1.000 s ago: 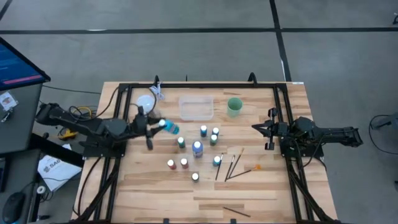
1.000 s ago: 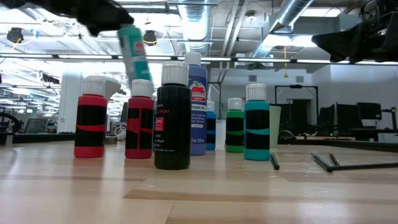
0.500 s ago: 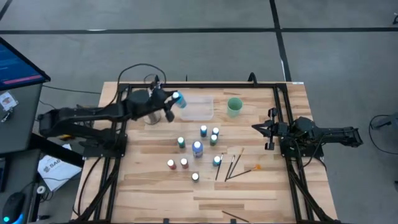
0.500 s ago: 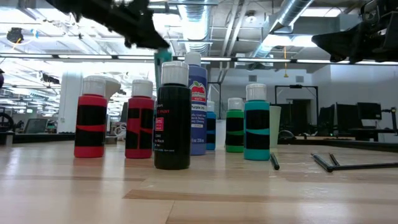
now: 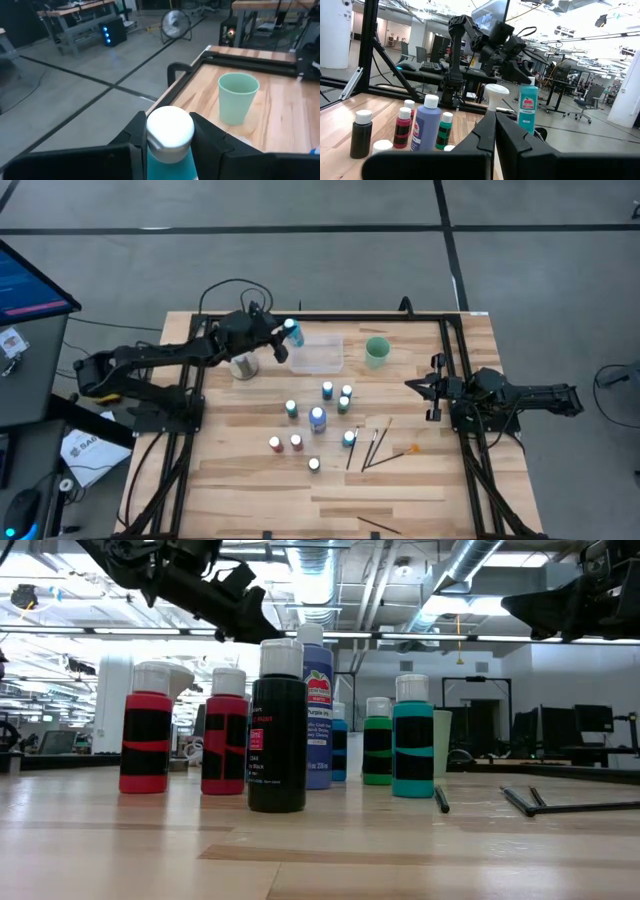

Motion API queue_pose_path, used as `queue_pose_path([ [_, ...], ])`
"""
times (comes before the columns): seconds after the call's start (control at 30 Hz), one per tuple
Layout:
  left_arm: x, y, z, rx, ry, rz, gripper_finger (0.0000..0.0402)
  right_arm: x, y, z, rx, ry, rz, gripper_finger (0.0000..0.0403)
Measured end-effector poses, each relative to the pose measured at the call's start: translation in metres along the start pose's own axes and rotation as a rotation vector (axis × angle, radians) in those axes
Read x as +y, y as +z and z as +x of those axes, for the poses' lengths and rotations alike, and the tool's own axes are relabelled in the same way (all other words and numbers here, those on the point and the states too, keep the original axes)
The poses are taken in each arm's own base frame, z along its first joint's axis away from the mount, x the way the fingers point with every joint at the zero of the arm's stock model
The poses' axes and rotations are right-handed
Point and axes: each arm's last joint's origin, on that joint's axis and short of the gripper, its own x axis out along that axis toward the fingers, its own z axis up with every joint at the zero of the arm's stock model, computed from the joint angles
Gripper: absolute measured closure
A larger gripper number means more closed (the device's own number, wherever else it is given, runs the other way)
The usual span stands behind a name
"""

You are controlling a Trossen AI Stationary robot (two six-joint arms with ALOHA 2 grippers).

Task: Pick & Place Paint Supplies
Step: Put the large light blue paint bottle into the bin

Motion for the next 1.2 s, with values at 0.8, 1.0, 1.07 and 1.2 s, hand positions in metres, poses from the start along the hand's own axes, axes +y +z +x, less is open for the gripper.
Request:
queue_pose_path([
  [0.8,0.004,-0.04,0.038,0.139,-0.02,-0.03,0.0323,0.0,0.0,0.0,0.0,0.0,0.0,0.0397],
  [1.0,0.003,-0.044,0.042,0.155,-0.022,-0.029,0.0319,0.0,0.0,0.0,0.001,0.0,0.0,0.0397],
  [1.07,0.003,-0.044,0.042,0.153,-0.021,-0.029,0.0318,0.0,0.0,0.0,0.0,0.0,0.0,0.0397],
  [1.2,0.006,-0.044,0.042,0.153,-0.017,-0.033,0.0317,0.0,0.0,0.0,0.001,0.0,0.0,0.0397],
])
